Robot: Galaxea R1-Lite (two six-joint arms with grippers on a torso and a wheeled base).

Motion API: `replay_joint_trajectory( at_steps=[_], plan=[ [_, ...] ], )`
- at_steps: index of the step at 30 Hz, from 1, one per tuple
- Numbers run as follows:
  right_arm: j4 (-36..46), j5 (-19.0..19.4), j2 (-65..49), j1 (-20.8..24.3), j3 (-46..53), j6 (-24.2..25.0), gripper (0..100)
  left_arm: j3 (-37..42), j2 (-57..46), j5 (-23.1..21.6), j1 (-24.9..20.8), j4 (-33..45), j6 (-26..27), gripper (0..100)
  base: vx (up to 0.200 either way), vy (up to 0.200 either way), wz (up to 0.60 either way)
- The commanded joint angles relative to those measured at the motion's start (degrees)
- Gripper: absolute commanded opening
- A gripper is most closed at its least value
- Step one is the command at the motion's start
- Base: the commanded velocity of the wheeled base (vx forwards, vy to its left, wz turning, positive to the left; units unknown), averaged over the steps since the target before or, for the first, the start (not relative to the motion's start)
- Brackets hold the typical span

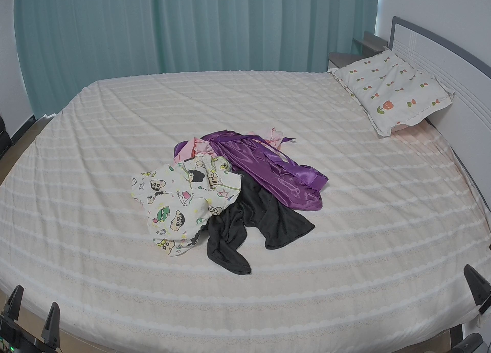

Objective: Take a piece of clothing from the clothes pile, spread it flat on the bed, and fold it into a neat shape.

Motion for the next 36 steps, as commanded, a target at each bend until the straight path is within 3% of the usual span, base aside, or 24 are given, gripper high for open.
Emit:
replay_joint_trajectory(
  at_steps=[1,5,7,9,11,16,22,28,36],
  plan=[
    [-11.8,4.9,39.6,7.0,-1.2,3.5,100,1.0,-0.5,0.0,-0.1,0.0,0.0,100,0.0,0.0,0.0],
    [-27.4,2.8,59.5,12.0,-3.3,12.4,100,1.0,-0.5,0.0,0.0,0.0,0.0,100,0.0,0.0,0.0],
    [-31.3,2.0,63.6,13.3,-4.2,14.7,100,1.0,-0.5,0.0,0.0,0.0,0.0,100,0.0,0.0,0.0],
    [-40.2,-2.2,72.7,17.7,-6.9,21.1,100,1.0,-0.5,0.0,-0.1,0.0,0.0,100,0.0,0.0,0.0],
    [-43.3,-6.2,78.1,20.8,-9.8,25.4,100,1.0,-0.5,0.0,0.0,0.0,0.0,100,0.0,0.0,0.0],
    [-44.7,-12.0,88.9,25.0,-17.7,32.7,100,1.0,-0.5,0.0,0.0,0.0,0.0,100,0.0,0.0,0.0],
    [-44.1,-12.3,95.8,26.3,-25.4,41.4,100,1.0,-0.5,0.0,0.0,0.0,0.0,100,0.0,0.0,0.0],
    [-44.1,-13.3,102.3,27.8,-31.1,45.1,100,1.0,-0.5,0.0,0.0,0.0,0.0,100,0.0,0.0,0.0],
    [-43.7,-15.1,108.6,29.4,-35.5,45.3,100,1.0,-0.5,0.0,0.0,0.0,0.0,100,0.0,0.0,0.0]
  ],
)
